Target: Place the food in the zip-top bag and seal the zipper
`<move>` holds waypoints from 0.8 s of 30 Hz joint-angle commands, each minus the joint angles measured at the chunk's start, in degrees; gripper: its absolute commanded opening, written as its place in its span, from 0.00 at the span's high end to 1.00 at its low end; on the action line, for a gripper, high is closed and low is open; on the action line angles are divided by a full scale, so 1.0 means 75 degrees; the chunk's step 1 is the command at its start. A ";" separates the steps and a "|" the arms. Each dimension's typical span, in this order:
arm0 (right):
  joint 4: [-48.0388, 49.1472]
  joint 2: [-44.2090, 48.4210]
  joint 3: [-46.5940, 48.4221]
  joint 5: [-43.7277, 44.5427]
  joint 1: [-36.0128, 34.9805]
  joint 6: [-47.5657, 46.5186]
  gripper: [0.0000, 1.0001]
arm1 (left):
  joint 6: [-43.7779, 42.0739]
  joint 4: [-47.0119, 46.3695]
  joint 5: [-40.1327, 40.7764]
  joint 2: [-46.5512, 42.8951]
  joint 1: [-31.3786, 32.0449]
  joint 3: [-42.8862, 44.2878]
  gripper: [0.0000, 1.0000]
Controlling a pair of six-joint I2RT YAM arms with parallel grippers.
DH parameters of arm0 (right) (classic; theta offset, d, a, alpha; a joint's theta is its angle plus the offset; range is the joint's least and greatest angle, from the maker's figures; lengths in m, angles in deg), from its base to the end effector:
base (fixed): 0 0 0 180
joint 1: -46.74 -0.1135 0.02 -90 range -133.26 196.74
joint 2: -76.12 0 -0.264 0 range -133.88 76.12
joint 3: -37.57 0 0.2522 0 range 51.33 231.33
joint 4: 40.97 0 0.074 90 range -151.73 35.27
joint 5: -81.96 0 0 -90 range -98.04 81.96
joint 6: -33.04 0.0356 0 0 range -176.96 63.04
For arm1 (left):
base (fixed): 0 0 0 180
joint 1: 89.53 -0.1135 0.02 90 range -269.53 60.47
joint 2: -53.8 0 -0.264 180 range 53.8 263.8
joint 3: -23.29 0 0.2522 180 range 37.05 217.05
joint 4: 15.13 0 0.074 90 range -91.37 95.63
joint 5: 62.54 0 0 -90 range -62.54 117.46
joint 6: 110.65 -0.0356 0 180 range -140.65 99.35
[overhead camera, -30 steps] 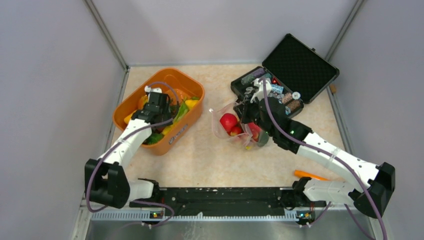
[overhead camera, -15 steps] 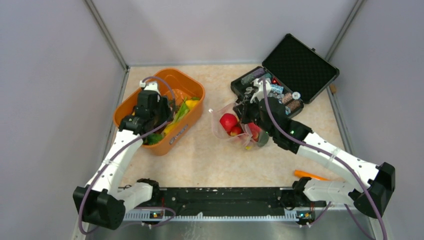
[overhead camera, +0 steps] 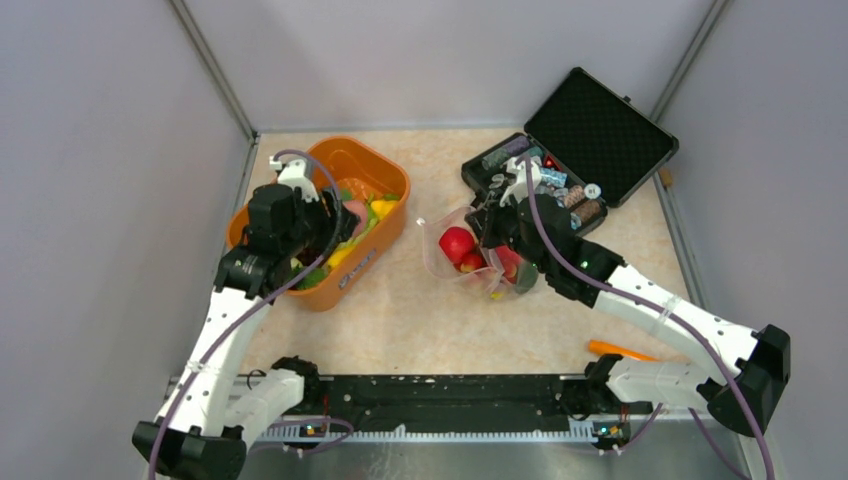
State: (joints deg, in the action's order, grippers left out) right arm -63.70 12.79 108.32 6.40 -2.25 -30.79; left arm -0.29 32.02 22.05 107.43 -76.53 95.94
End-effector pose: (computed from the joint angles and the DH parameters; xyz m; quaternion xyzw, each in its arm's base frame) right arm 0.1748 0.1875 0.3533 -0.0813 0.7882 0.2878 0.5379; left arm 0.1926 -0.0479 0.3567 -0.0308 0.8566 -0.1862 0.4803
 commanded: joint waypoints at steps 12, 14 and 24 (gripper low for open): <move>0.0579 0.0099 0.0162 -0.0213 -0.0014 0.0185 1.00 | 0.1455 -0.2802 -0.4672 -0.0607 0.0166 -0.0227 0.79; 0.0587 0.0088 0.0148 -0.0221 -0.0007 0.0209 1.00 | 0.1485 -0.2943 -0.4903 -0.0652 0.0236 -0.0294 0.79; 0.0703 -0.0002 0.0149 -0.0304 -0.0007 0.0270 1.00 | 0.1080 -0.3222 -0.4945 -0.0267 0.1687 -0.0269 0.81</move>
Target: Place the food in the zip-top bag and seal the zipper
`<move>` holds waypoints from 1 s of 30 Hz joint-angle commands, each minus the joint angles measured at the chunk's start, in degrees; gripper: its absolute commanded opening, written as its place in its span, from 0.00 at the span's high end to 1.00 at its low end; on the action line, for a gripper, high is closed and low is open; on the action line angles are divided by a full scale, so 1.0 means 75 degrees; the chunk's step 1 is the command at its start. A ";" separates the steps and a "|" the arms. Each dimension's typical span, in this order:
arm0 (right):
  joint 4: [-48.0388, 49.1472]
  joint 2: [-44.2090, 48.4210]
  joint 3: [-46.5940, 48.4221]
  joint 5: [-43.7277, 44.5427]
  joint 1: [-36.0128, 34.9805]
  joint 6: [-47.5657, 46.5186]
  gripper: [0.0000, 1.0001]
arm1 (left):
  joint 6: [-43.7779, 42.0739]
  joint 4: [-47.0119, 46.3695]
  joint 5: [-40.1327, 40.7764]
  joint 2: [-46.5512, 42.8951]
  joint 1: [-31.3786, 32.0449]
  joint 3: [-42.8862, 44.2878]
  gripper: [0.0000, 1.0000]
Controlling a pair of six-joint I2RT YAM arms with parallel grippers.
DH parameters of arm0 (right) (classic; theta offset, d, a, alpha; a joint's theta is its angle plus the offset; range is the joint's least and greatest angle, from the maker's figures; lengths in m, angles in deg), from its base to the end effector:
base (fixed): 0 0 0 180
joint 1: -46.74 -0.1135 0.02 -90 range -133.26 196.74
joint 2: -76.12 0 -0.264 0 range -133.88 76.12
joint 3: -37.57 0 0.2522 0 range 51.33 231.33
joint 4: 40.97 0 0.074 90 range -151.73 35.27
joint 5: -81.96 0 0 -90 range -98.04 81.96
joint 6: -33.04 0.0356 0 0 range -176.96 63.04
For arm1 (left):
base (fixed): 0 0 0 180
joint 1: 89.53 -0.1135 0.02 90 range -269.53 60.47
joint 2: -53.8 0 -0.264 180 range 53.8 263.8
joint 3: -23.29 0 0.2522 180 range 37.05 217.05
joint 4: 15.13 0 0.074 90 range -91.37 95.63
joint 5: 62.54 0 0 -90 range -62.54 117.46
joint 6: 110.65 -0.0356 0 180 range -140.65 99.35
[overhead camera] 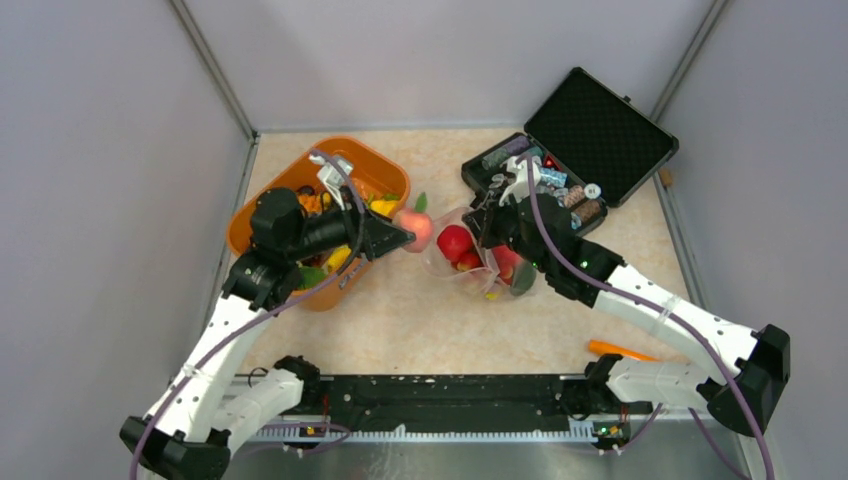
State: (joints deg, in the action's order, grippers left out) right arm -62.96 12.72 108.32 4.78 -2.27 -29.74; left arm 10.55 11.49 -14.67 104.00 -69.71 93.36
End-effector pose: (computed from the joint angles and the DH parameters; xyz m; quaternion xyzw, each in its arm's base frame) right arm 0.1746 0.1889 0.3543 -0.0816 0.7852 0.3054 0.5324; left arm 0.1687 -0.0862 0.3902 0.1684 0.7178 -0.5094 0.4437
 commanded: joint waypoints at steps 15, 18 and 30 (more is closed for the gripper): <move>0.0547 0.0261 0.0075 0.0009 -0.0005 0.0166 1.00 | -0.0752 -0.0349 0.2175 0.1804 0.2357 0.0353 0.75; 0.0562 0.0258 0.0069 -0.0056 -0.0004 0.0166 1.00 | -0.1014 0.0068 0.3176 0.1928 0.2679 0.0529 0.66; 0.0605 0.0270 0.0139 -0.0120 -0.0007 0.0164 1.00 | -0.1166 -0.0352 0.2851 0.2411 0.3191 0.0724 0.24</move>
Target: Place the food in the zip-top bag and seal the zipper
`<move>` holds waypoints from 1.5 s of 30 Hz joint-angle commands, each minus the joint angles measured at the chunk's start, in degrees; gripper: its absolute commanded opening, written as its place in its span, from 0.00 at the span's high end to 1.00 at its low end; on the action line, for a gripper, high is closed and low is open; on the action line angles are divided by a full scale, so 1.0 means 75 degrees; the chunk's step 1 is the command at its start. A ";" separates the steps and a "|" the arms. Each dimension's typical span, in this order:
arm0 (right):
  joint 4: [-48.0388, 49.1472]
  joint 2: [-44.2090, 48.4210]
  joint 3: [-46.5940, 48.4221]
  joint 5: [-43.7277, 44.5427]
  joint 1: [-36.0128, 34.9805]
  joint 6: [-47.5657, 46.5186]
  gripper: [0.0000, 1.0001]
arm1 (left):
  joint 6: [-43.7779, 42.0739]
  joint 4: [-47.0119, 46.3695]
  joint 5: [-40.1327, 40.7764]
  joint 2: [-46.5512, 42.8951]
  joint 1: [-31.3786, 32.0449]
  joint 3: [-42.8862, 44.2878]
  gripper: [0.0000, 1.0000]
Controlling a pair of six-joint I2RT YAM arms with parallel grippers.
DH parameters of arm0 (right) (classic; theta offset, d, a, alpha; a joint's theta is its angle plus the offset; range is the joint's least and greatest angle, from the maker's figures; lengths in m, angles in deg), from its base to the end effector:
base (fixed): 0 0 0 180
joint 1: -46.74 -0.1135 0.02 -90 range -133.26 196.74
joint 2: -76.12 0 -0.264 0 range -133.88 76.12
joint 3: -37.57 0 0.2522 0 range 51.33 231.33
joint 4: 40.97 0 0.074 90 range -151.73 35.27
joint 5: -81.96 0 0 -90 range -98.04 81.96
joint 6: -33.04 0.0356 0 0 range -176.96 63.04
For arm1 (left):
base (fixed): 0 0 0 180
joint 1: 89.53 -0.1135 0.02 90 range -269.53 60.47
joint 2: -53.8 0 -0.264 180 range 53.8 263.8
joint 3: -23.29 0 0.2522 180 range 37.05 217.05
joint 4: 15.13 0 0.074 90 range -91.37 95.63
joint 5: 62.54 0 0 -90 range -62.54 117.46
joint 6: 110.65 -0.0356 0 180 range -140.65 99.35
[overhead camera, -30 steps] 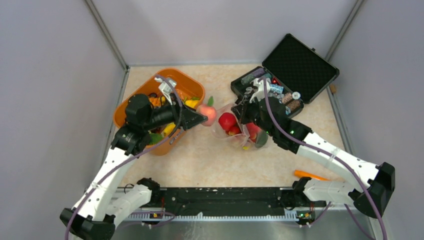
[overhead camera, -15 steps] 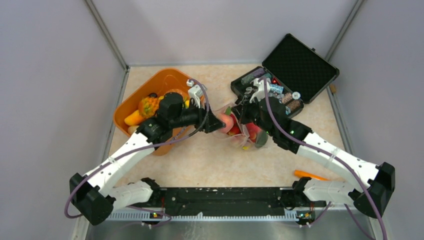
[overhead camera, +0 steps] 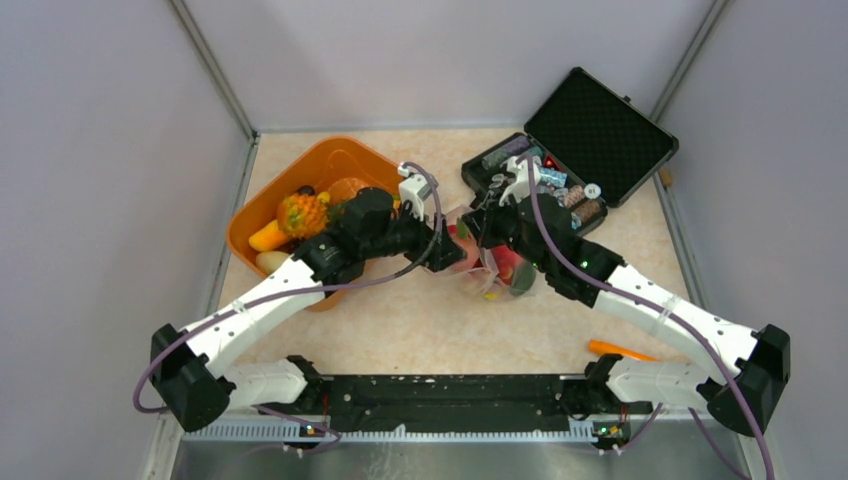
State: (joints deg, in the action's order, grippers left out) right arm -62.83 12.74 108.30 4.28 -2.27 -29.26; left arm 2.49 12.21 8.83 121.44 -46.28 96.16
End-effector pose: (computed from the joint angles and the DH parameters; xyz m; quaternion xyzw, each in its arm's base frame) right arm 0.1744 0.1891 0.3545 -0.0808 0.7848 0.3111 0.5299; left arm 0.1893 -0.1936 0.3401 0.2319 0.7903 -0.4140 0.3876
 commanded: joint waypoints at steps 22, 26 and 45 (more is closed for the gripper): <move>0.0609 0.0951 -0.0137 0.0850 -0.0004 0.0067 1.00 | -0.0345 0.0759 0.5516 -0.2946 0.0053 -0.0516 0.01; 0.0648 0.0833 -0.0154 0.0725 -0.0004 0.0065 1.00 | 0.0427 0.2331 0.7751 -0.2882 -0.0146 -0.0223 0.01; 0.0726 0.0875 -0.0263 0.0633 -0.0004 0.0044 1.00 | 0.1051 0.3284 0.6124 -0.2061 -0.4944 -0.1081 0.01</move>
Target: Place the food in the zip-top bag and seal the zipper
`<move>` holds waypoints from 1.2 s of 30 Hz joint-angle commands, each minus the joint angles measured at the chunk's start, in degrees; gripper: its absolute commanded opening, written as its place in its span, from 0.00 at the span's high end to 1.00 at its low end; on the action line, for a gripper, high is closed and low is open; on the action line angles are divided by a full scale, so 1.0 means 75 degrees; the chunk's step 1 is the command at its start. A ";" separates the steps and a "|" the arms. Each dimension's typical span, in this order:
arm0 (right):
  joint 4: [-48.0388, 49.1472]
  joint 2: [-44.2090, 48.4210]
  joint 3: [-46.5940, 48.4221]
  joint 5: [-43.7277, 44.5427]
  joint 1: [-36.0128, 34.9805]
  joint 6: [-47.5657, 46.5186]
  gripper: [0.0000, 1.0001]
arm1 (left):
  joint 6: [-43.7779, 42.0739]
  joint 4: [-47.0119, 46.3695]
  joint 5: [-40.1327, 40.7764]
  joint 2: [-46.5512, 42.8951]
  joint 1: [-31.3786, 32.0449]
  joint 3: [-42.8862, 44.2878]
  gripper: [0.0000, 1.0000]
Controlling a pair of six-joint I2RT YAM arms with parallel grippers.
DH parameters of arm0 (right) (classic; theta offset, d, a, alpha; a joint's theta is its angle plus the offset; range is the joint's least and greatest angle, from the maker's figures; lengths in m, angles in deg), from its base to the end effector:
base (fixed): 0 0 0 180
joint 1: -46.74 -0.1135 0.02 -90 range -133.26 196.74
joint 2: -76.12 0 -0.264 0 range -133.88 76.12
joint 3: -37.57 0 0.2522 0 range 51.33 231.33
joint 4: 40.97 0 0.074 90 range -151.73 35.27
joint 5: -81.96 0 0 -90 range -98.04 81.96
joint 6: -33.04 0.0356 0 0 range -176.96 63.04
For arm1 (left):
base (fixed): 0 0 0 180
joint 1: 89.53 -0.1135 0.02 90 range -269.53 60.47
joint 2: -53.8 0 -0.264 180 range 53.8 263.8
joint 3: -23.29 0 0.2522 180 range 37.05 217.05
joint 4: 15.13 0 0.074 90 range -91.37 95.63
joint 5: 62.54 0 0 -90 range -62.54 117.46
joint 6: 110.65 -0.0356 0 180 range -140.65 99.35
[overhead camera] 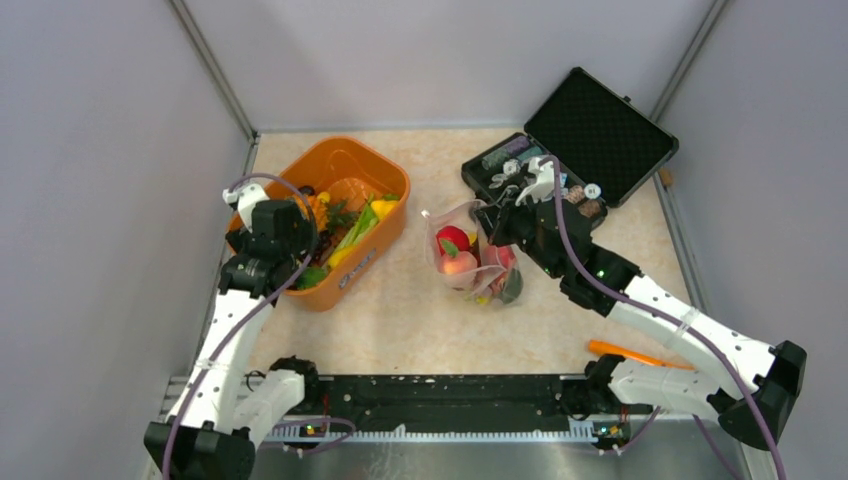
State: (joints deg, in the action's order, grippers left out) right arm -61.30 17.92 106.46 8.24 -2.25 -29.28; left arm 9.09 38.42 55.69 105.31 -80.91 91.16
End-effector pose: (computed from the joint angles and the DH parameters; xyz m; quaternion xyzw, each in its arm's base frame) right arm 0.1620 0.1710 0.3665 -0.0501 0.7602 0.3113 0.5681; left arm 0.1821 -0.0106 0.3275 -0.2658 0.8340 0.0646 0.4791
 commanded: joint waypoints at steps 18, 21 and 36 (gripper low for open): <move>0.0529 0.0231 -0.0059 0.0157 -0.0010 0.0000 1.00 | -0.0048 -0.0987 -0.1095 0.1388 -0.0763 -0.1091 0.01; 0.0592 0.0185 -0.0063 0.0104 -0.0008 0.0000 1.00 | -0.0151 -0.0756 -0.1438 0.1508 -0.0763 -0.0965 0.01; 0.0577 0.0200 -0.0047 0.0010 -0.0008 0.0037 1.00 | -0.0091 -0.1166 -0.3529 0.2103 -0.0745 -0.1302 0.19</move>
State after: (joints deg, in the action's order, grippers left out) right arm -60.60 17.99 106.07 7.99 -2.25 -29.28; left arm 7.39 31.21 41.18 119.32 -86.87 82.70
